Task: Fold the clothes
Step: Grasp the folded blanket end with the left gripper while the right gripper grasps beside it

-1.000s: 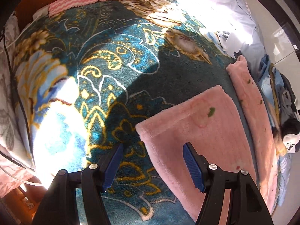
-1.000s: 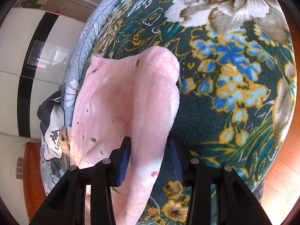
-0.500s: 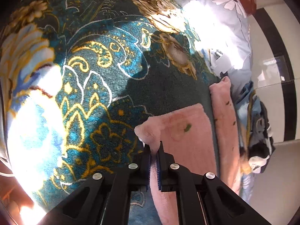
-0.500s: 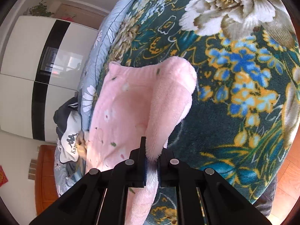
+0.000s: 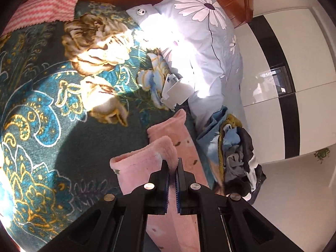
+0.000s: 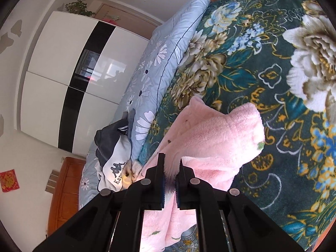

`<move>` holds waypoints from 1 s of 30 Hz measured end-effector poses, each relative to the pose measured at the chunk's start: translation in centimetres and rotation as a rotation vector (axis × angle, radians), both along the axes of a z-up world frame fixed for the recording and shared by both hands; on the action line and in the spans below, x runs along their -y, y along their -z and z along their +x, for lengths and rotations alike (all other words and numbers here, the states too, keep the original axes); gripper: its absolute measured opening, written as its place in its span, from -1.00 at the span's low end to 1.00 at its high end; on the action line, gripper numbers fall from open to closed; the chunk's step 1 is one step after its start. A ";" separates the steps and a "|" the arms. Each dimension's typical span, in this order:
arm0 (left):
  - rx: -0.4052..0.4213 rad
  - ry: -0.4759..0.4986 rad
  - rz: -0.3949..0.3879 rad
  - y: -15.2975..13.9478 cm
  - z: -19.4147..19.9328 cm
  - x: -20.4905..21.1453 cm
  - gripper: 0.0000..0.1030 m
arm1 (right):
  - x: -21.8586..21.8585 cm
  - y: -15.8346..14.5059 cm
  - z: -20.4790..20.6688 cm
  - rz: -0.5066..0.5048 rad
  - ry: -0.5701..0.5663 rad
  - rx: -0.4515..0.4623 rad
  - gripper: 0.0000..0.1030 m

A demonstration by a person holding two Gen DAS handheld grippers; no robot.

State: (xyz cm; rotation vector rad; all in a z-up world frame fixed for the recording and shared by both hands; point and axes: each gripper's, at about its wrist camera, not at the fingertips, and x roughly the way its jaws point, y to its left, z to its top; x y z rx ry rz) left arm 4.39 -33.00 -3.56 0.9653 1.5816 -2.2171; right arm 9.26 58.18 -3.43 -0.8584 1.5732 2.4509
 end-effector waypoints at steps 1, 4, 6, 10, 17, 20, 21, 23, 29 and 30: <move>0.003 -0.003 -0.001 -0.4 -1.0 0.0 -0.90 | -0.1 -0.3 -1.0 0.004 -0.005 0.001 -0.85; 0.022 -0.014 -0.023 -1.2 -4.4 -0.4 -0.90 | -0.3 -0.9 -4.1 0.022 -0.019 0.006 -0.85; 0.034 -0.019 -0.045 -1.5 -6.8 -0.5 -0.90 | -0.4 -1.0 -6.2 0.034 -0.031 0.015 -0.85; 0.063 -0.039 -0.046 -0.8 -11.6 -0.8 -0.90 | -0.5 -0.5 -10.2 0.051 -0.056 0.049 -0.85; 0.097 -0.043 -0.116 -0.4 -18.8 -1.8 -0.90 | -1.8 1.5 -15.5 0.052 -0.062 0.118 -0.85; 0.125 -0.020 -0.171 0.0 -21.9 -2.2 -0.90 | -2.1 3.2 -17.1 0.055 -0.072 0.169 -0.85; 0.144 -0.009 -0.181 0.4 -22.8 -2.4 -0.90 | -2.1 3.8 -17.6 0.056 -0.077 0.186 -0.85; 0.183 0.004 -0.197 1.4 -24.5 -2.6 -0.90 | -2.3 5.0 -18.3 0.057 -0.085 0.220 -0.85; 0.244 0.061 -0.263 4.3 -27.0 -4.3 -0.88 | -2.4 7.9 -19.1 0.061 -0.100 0.298 -0.84; 0.254 0.071 -0.268 4.7 -27.2 -4.4 -0.88 | -2.4 8.1 -19.1 0.061 -0.103 0.302 -0.84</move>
